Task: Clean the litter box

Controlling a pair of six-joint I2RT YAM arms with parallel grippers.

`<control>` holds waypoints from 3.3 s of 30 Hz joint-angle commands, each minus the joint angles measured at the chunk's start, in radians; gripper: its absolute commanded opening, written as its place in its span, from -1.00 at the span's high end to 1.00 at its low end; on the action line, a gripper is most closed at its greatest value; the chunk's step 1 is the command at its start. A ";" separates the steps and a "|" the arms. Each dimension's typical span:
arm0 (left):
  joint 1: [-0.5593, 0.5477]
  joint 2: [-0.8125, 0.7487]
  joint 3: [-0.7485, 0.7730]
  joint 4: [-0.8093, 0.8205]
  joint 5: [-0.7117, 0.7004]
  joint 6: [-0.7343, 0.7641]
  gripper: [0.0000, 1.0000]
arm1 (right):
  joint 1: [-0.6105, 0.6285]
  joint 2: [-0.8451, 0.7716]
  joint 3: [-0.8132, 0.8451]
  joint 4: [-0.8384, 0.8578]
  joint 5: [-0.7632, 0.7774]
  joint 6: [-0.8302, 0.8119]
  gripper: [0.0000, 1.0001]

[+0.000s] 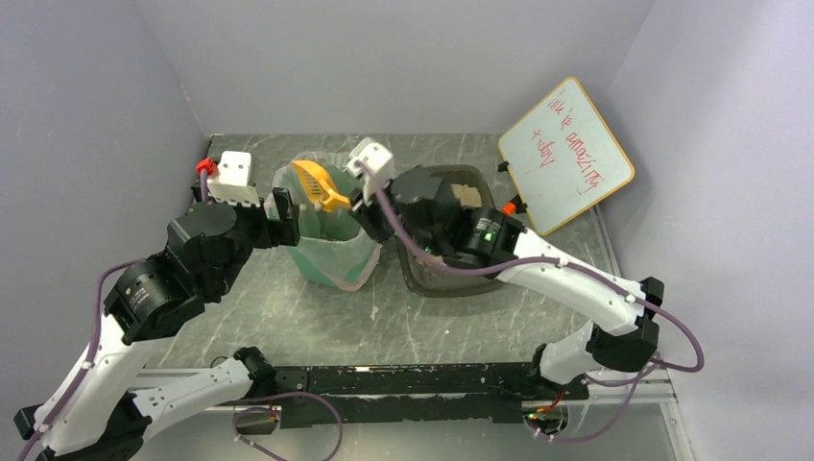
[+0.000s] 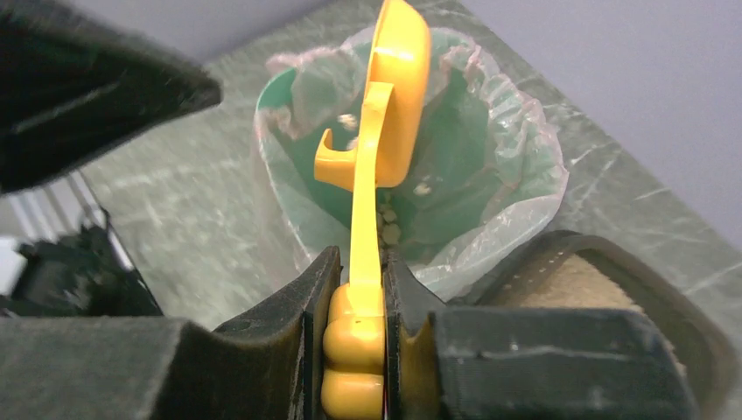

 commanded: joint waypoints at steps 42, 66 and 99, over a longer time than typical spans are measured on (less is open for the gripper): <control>-0.004 0.054 -0.087 0.143 0.032 0.019 -0.85 | 0.081 -0.593 -0.515 -0.381 0.619 0.918 1.00; -0.004 0.075 -0.054 0.093 0.040 0.000 -0.83 | -0.467 -0.433 -0.954 0.051 0.078 1.136 1.00; -0.004 0.094 0.038 -0.007 0.071 -0.033 -0.73 | -0.497 0.007 -1.367 1.224 0.209 1.192 1.00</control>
